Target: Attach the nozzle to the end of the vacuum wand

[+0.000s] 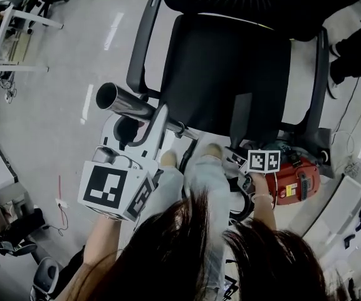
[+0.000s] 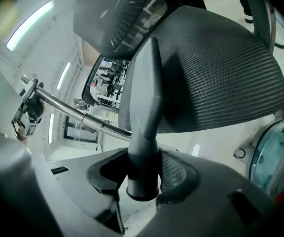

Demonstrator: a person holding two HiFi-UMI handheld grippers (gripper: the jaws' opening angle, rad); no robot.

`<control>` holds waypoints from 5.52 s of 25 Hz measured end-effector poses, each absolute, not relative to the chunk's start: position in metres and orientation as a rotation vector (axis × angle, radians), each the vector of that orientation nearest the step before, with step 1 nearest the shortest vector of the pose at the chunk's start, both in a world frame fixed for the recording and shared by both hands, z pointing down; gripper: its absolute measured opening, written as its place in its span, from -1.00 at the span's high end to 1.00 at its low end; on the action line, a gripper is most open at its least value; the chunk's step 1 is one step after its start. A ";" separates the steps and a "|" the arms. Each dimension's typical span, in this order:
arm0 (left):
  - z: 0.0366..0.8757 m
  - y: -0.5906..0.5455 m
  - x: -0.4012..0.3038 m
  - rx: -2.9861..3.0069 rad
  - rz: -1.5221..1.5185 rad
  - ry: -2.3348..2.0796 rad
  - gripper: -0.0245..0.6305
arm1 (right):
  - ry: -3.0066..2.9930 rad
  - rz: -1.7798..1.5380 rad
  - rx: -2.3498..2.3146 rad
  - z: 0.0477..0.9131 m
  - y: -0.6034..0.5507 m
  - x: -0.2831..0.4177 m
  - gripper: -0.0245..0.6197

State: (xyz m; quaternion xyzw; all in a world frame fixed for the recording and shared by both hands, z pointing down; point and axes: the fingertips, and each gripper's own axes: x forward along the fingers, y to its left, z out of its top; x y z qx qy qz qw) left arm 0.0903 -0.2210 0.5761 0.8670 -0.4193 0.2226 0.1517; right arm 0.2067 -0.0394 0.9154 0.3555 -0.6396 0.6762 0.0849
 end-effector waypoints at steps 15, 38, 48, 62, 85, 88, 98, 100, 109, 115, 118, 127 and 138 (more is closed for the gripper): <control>0.571 -0.218 0.087 2.544 0.633 -1.125 0.46 | -1.982 2.028 1.195 0.856 -0.041 0.181 0.36; 0.554 -0.189 0.098 2.639 0.659 -1.006 0.46 | -2.101 1.980 1.353 0.745 -0.047 0.155 0.36; 0.551 -0.174 0.099 2.647 0.675 -0.960 0.46 | -2.165 1.894 1.402 0.701 -0.050 0.148 0.36; 0.537 -0.143 0.096 2.659 0.722 -0.919 0.46 | -2.194 1.862 1.501 0.641 -0.037 0.149 0.36; 0.525 -0.111 0.102 2.685 0.775 -0.874 0.46 | -2.287 1.804 1.603 0.565 -0.027 0.163 0.36; 0.525 -0.105 0.101 2.691 0.785 -0.859 0.46 | -2.313 1.785 1.645 0.552 -0.028 0.165 0.36; 0.520 -0.096 0.098 2.721 0.776 -0.821 0.46 | -2.409 1.700 1.764 0.508 -0.037 0.160 0.36; 0.520 -0.095 0.098 2.721 0.777 -0.817 0.46 | -2.429 1.690 1.774 0.500 -0.037 0.159 0.36; 0.519 -0.090 0.098 2.752 0.778 -0.780 0.46 | -2.496 1.544 1.884 0.460 -0.042 0.162 0.36; 0.519 -0.090 0.097 2.747 0.769 -0.785 0.46 | -2.591 1.438 1.904 0.429 -0.048 0.158 0.36; 0.520 -0.092 0.097 2.749 0.765 -0.784 0.46 | -2.689 1.419 1.864 0.413 -0.055 0.150 0.36; 0.523 -0.091 0.098 2.759 0.763 -0.782 0.46 | -2.727 1.299 1.848 0.392 -0.068 0.148 0.36; 0.524 -0.086 0.103 2.774 0.771 -0.771 0.46 | -2.822 1.180 1.857 0.370 -0.085 0.146 0.36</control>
